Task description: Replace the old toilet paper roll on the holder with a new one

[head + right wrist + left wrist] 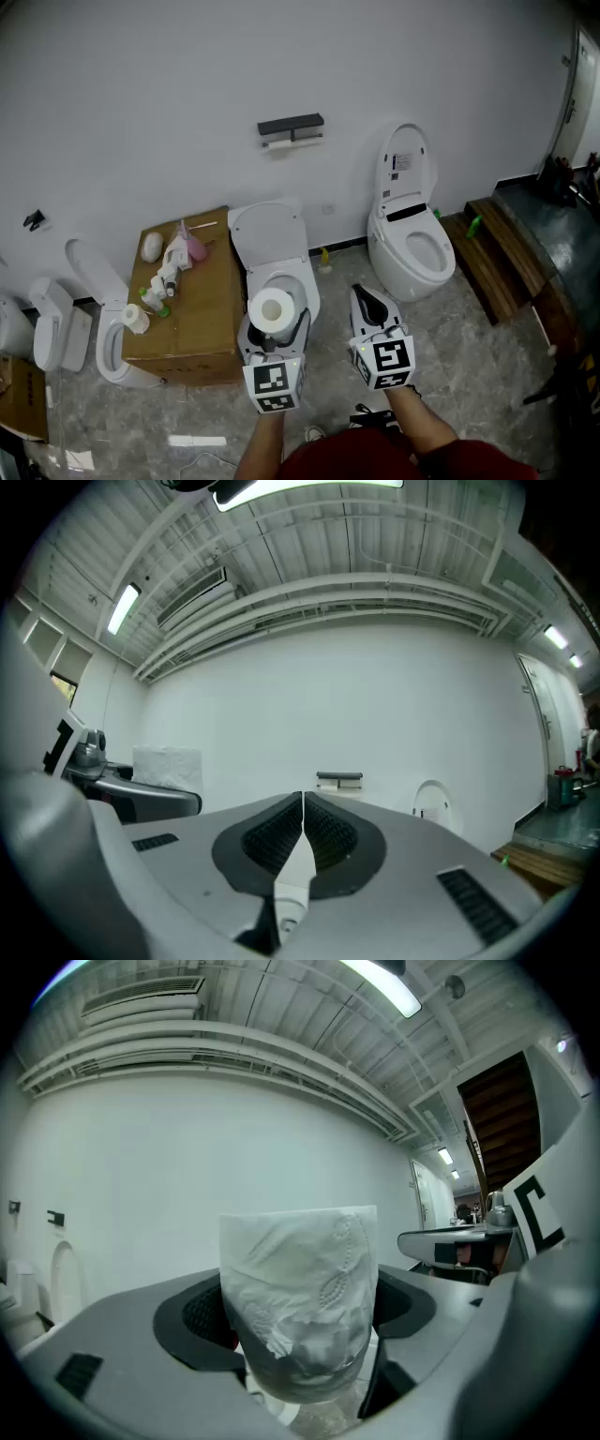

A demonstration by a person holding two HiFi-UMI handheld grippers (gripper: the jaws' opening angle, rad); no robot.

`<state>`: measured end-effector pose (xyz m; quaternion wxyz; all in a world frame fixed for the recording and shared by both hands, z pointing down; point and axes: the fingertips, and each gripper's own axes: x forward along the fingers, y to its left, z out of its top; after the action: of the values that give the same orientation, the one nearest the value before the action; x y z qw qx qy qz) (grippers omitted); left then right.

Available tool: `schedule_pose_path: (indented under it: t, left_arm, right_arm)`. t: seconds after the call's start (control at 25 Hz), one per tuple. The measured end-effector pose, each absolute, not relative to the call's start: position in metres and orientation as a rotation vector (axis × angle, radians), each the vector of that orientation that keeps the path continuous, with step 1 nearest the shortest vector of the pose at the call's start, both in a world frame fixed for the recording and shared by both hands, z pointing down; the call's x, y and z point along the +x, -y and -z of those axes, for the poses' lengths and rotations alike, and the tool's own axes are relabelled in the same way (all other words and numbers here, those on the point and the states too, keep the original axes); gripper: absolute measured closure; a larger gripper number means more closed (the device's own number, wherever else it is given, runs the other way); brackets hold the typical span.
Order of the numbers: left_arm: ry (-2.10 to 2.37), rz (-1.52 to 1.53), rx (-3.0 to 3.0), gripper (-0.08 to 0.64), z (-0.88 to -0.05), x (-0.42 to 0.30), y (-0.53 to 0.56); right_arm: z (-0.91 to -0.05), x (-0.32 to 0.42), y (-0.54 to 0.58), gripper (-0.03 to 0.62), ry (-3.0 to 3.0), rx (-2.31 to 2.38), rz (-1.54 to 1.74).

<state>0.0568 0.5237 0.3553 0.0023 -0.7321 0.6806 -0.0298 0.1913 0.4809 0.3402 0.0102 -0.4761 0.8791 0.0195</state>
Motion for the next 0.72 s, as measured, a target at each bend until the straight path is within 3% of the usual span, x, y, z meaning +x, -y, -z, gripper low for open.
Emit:
schedule_pose_path:
  t: [0.72]
  left_arm:
    - [-2.166, 0.142, -2.285, 0.126, -0.359, 0.089, -0.511]
  right_arm:
    - [-0.347, 0.228, -0.466, 0.569, -2.725, -1.464, 0.009]
